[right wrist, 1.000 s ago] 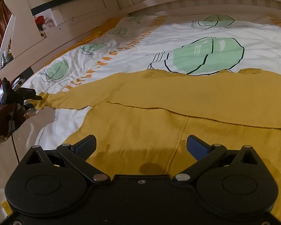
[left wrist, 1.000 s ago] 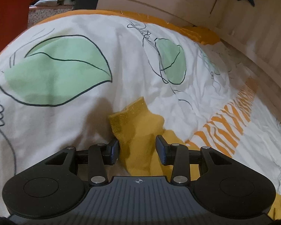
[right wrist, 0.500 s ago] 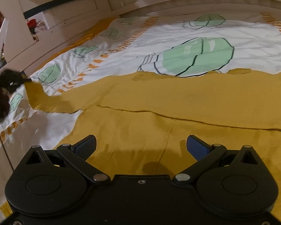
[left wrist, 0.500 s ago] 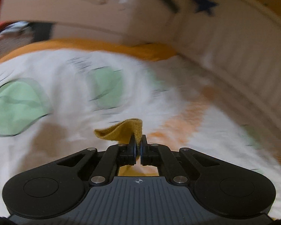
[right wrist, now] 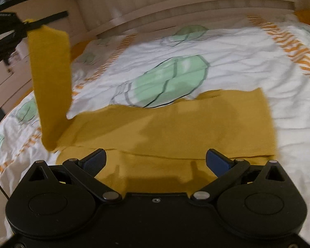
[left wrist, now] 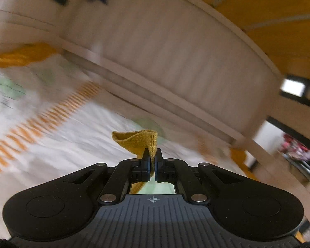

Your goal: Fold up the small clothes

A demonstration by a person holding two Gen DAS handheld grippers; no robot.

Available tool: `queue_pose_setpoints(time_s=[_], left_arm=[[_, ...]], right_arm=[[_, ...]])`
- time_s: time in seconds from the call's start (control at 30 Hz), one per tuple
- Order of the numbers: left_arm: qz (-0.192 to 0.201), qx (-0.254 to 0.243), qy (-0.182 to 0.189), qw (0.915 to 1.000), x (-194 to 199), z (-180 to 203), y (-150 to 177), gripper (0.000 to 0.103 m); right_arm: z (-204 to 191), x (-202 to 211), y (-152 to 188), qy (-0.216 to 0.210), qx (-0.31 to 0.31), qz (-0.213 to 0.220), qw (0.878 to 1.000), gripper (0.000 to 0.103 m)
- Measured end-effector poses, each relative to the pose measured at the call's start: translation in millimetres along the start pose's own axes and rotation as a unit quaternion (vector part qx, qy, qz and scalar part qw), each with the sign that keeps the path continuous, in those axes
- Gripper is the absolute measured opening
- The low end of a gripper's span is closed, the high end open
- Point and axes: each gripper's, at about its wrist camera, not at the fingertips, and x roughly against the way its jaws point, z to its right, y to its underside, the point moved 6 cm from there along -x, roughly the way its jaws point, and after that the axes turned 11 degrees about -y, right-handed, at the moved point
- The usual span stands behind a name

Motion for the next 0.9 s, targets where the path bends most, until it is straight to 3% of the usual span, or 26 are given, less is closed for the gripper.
queue_pose_setpoints(time_s=[0.27, 0.37, 0.4, 0.43, 0.6, 0.7, 0.8, 0.9], left_arm=[[-0.102, -0.05, 0.045, 0.9925, -64.5, 82.7, 99.8, 0.004], [-0.146, -0.072, 0.062, 0.9847, -76.6, 90.5, 133.4, 0.013], [-0.157, -0.081, 0.067, 0.9821, -76.4, 90.8, 141.0, 0.025], [-0.161, -0.089, 0.072, 0.9803, -76.6, 93.7, 146.0, 0.03], [-0.135, -0.115, 0.092, 0.9797, -59.7, 92.5, 142.0, 0.035], [-0.126, -0.118, 0.071, 0.9825, -46.3, 70.8, 135.6, 0.038], [-0.121, -0.131, 0.02, 0.9838, -35.5, 32.5, 137.5, 0.038], [-0.131, -0.147, -0.043, 0.9794, -28.8, -12.0, 145.4, 0.038]], right_arm=[[43.0, 16.9, -12.8, 0.048, -0.052, 0.014, 0.997, 0.102], [54.5, 21.0, -15.2, 0.06, -0.065, 0.019, 0.996, 0.102], [56.8, 21.5, -16.3, 0.061, -0.068, 0.02, 0.996, 0.102], [59.1, 21.6, -17.3, 0.063, -0.07, 0.021, 0.995, 0.102], [63.3, 22.6, -16.4, 0.068, -0.073, 0.023, 0.995, 0.102], [61.9, 21.5, -15.9, 0.065, -0.066, 0.027, 0.995, 0.102], [60.2, 19.6, -15.0, 0.061, -0.058, 0.032, 0.996, 0.102], [57.9, 16.7, -14.4, 0.056, -0.05, 0.037, 0.996, 0.102]])
